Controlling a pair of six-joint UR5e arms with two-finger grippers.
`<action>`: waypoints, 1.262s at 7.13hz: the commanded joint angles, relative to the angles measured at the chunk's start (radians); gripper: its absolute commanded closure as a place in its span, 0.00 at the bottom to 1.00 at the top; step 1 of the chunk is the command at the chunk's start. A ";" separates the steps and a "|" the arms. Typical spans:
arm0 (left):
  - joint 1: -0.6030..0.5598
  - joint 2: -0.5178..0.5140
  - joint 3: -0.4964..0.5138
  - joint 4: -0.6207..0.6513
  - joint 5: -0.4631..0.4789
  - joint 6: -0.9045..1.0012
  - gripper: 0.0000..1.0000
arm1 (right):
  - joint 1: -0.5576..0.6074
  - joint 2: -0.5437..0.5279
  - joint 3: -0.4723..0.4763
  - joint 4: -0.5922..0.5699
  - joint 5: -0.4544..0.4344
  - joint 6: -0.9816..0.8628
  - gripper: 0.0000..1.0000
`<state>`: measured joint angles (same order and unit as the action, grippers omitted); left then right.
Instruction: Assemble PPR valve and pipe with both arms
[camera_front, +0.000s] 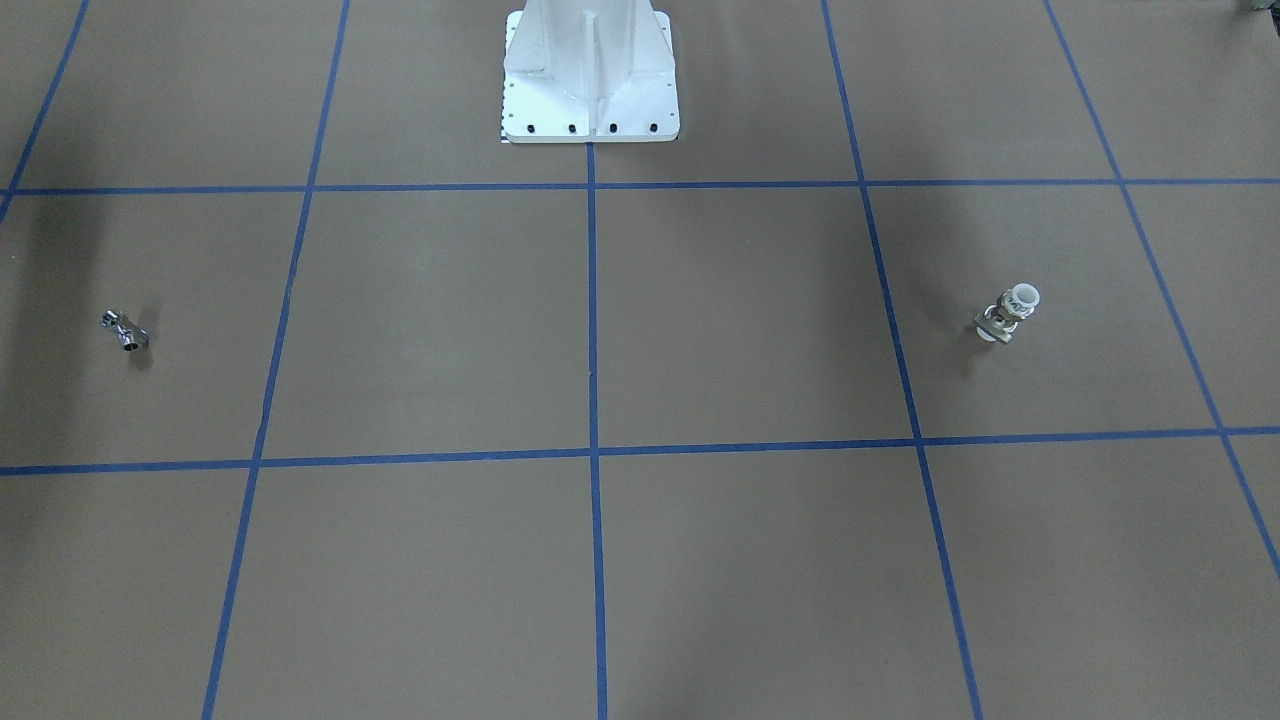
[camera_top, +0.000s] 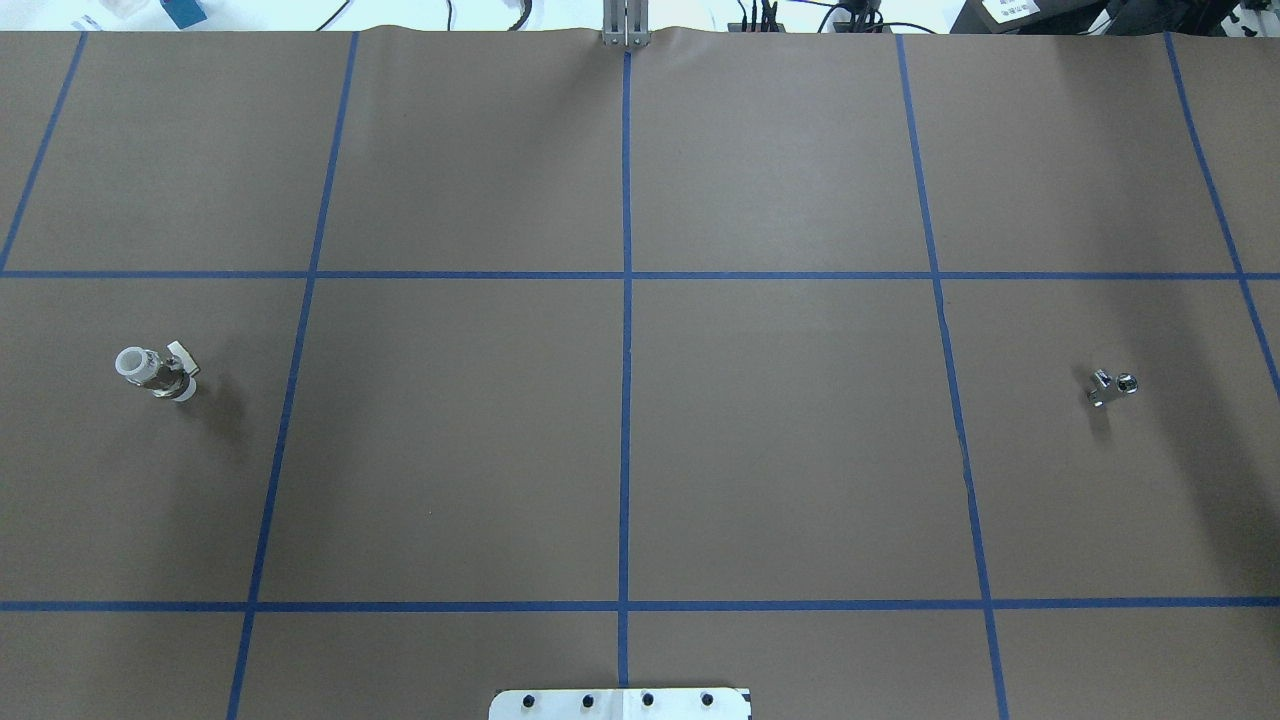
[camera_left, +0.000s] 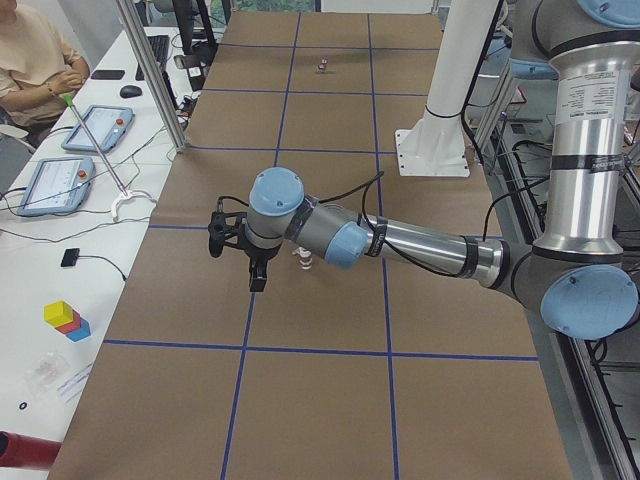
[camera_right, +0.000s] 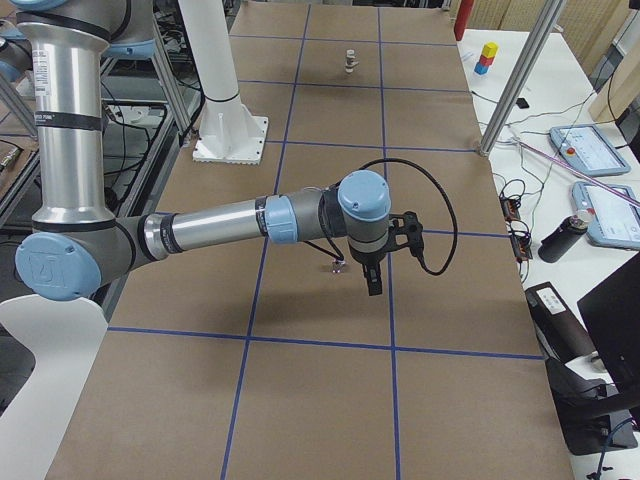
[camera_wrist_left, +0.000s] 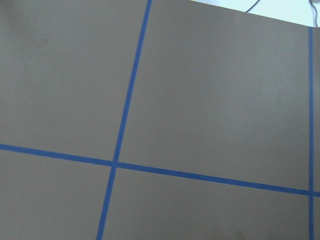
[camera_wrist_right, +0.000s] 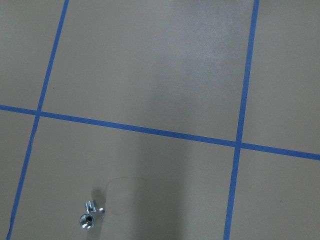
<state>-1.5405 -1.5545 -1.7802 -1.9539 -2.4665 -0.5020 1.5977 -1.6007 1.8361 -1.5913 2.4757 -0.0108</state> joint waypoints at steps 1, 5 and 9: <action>0.185 -0.043 0.040 -0.210 -0.028 -0.001 0.00 | -0.001 -0.001 0.000 0.001 0.002 0.000 0.00; 0.473 -0.076 0.047 -0.209 0.206 0.003 0.00 | -0.001 -0.001 0.000 0.001 0.000 0.000 0.00; 0.586 0.006 0.045 -0.207 0.264 0.097 0.00 | -0.001 -0.001 0.000 0.001 0.000 0.000 0.00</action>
<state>-0.9651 -1.5832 -1.7348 -2.1615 -2.2103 -0.4475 1.5969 -1.6015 1.8357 -1.5907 2.4758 -0.0108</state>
